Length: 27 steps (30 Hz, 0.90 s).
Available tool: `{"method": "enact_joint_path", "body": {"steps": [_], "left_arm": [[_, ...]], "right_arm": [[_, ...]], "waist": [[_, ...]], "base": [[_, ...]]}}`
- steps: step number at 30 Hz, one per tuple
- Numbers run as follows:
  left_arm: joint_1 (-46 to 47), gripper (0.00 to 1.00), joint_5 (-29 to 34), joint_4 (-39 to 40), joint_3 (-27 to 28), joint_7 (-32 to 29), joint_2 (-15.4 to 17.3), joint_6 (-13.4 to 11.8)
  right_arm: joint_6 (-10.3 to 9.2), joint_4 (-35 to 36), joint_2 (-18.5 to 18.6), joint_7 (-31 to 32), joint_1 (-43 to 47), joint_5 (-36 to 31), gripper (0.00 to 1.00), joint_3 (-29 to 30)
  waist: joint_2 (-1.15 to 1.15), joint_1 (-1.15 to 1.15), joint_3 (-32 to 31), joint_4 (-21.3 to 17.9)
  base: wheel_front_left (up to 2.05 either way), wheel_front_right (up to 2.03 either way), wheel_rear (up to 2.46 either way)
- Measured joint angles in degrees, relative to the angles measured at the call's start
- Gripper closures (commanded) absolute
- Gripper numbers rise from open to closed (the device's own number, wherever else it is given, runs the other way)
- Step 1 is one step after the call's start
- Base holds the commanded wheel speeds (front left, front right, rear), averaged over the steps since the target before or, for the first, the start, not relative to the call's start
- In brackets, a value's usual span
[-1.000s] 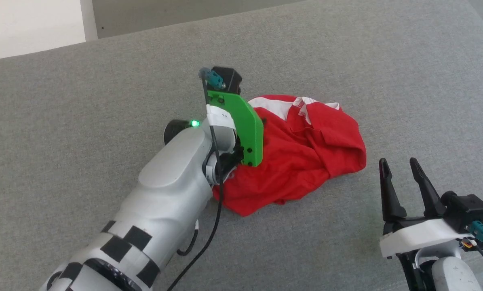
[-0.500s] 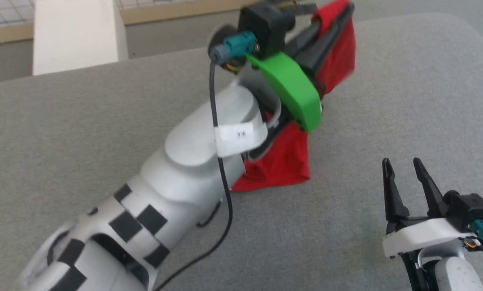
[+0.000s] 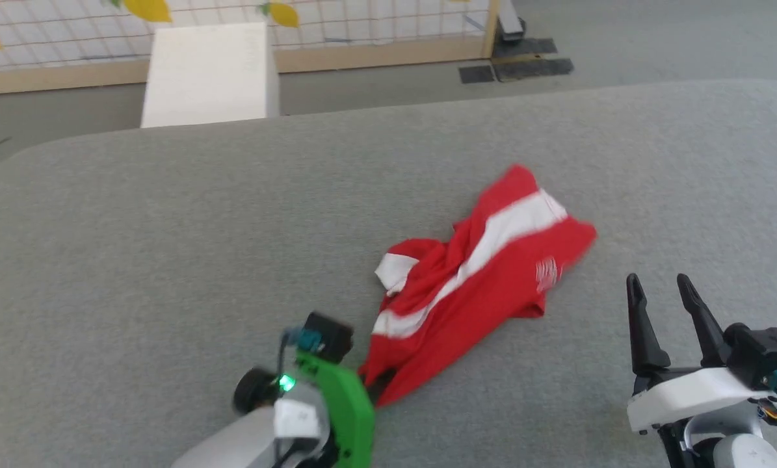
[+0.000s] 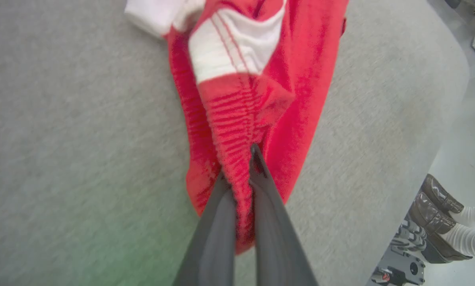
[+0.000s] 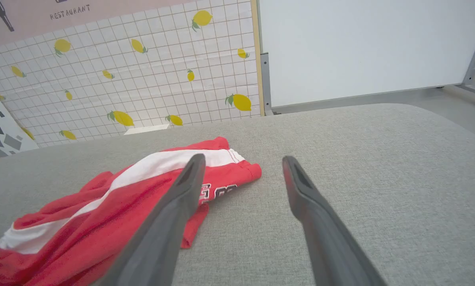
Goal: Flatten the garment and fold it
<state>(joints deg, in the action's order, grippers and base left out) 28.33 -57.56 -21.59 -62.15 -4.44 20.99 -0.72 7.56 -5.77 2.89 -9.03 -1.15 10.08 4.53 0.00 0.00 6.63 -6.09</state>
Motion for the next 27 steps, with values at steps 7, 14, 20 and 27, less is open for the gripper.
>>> {"method": "enact_joint_path", "body": {"steps": [7,14,20,27], "left_arm": [[-6.55,1.0,-1.6,6.37,4.52,3.54,7.57,-10.38],[-12.12,0.0,-2.86,7.84,10.23,13.34,8.2,-15.53],[-17.84,0.0,-4.28,10.65,19.45,18.95,7.08,-13.43],[-21.35,0.0,10.45,17.82,34.97,19.23,3.97,-10.37]], "right_arm": [[0.0,1.21,0.0,1.53,0.35,-0.05,0.0,-0.9],[0.0,1.71,-0.02,2.47,0.89,-0.04,0.0,-1.18],[0.0,3.55,-0.02,3.8,1.49,-0.45,0.0,-0.56],[0.0,5.81,-0.01,4.83,2.17,-1.04,0.0,0.2]], "waist": [[0.0,0.0,-1.52,3.79],[0.0,0.0,-2.82,6.36],[0.0,0.0,-3.7,7.5],[0.0,0.0,-3.52,7.82]], "base": [[0.0,0.0,0.0],[0.0,0.0,0.0],[0.0,0.0,0.0],[0.0,0.0,0.0]]}}
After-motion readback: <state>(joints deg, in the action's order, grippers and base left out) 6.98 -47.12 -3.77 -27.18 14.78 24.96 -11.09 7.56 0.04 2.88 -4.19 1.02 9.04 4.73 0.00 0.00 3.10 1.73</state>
